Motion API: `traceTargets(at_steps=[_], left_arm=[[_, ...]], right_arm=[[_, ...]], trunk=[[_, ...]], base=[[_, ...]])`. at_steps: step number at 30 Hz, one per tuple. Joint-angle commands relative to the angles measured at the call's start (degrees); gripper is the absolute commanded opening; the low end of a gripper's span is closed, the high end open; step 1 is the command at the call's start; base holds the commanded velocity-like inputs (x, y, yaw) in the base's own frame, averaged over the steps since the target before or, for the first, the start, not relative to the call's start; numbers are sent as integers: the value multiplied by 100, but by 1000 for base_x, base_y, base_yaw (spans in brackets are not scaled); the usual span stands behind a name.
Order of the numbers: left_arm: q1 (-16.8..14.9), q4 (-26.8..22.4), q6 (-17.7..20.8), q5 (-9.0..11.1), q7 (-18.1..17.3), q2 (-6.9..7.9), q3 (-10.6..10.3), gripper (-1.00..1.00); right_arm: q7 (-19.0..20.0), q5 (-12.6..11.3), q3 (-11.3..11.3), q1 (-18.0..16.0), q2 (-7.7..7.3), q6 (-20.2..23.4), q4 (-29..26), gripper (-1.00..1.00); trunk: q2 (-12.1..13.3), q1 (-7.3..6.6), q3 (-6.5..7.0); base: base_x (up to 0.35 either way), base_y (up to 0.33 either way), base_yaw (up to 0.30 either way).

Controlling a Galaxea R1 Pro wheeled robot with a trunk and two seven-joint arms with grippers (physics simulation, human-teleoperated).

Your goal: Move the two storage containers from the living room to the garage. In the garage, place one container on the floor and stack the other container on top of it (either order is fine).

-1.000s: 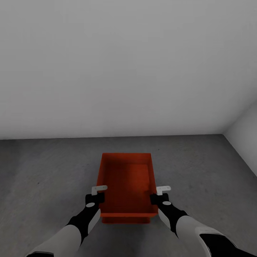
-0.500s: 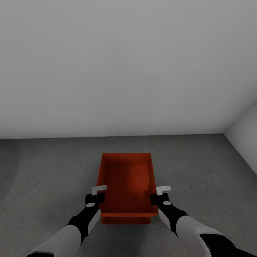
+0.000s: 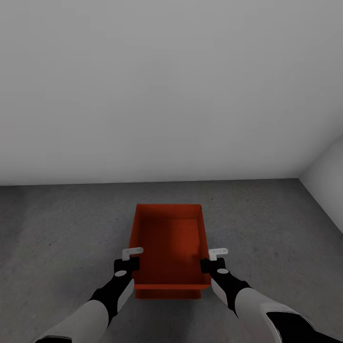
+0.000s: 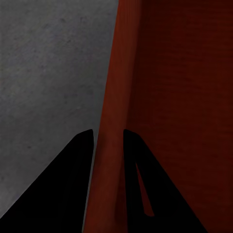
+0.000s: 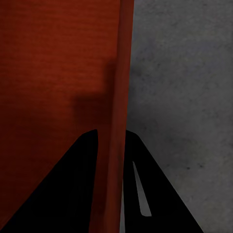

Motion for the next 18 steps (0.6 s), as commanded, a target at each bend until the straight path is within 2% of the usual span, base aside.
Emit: traceTargets(at_steps=[1,18], left_arm=[[0,174,-21,27,479,171,-59,-100],[0,174,-19,38,479,171,-58,-100]], right_arm=[[-19,90,-137,-9,4,-21,-11,-100],[-19,90,-131,-9,4,-23,-11,-100]], trunk=[[-3,0,-3],[-3,0,-3]], base=[[0,0,0],[0,0,0]])
